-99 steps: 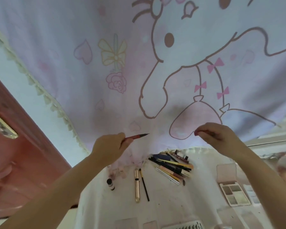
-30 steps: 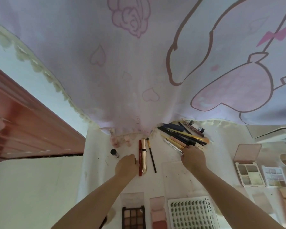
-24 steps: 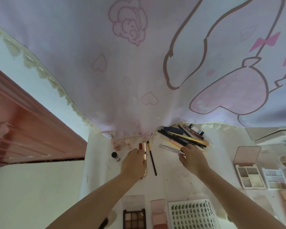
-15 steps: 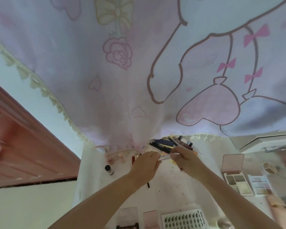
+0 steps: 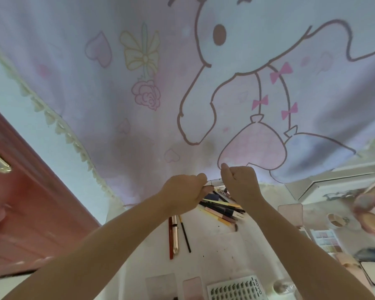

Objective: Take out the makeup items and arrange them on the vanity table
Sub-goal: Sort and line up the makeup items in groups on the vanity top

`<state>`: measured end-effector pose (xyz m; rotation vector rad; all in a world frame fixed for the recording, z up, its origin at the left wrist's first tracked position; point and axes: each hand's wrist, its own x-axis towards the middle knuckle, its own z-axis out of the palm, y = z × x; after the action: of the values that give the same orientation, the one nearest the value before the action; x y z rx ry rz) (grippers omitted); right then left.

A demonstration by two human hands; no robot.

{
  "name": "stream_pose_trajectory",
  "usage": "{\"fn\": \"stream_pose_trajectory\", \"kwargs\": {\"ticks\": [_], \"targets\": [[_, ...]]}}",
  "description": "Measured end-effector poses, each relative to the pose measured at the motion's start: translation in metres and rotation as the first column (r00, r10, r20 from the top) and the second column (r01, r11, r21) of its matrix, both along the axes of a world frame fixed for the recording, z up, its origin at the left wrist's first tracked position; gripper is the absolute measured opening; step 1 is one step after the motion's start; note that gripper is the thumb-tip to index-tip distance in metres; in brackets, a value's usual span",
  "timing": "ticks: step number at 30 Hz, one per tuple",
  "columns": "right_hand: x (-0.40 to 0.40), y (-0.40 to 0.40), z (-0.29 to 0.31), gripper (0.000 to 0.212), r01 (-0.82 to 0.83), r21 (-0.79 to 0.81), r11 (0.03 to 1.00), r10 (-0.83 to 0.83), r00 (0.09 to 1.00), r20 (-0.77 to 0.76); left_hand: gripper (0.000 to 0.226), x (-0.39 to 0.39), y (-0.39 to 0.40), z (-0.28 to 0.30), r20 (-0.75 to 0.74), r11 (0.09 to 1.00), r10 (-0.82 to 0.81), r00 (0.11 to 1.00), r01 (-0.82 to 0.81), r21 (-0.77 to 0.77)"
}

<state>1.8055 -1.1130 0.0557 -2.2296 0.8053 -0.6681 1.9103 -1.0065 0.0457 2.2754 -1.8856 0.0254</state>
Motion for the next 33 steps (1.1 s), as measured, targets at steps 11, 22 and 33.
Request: {"fn": "stream_pose_trajectory", "kwargs": {"ticks": [11, 22, 33], "targets": [[-0.022, -0.019, 0.049, 0.050, -0.155, 0.147, 0.977, 0.176, 0.975, -0.139, 0.003, -0.005, 0.012, 0.045, -0.321, 0.999, -0.043, 0.946, 0.052, 0.017], [-0.025, -0.021, 0.068, 0.026, -0.306, 0.221, 0.926, 0.273, 0.947, 0.169, 0.013, 0.006, -0.003, 0.069, -0.180, 0.992, -0.002, 0.984, -0.021, -0.127], [-0.024, -0.027, 0.057, 0.035, -0.309, 0.053, 0.949, 0.300, 0.944, 0.137, 0.024, 0.007, -0.002, 0.059, -0.121, 0.976, 0.074, 0.990, -0.097, -0.193]]}}
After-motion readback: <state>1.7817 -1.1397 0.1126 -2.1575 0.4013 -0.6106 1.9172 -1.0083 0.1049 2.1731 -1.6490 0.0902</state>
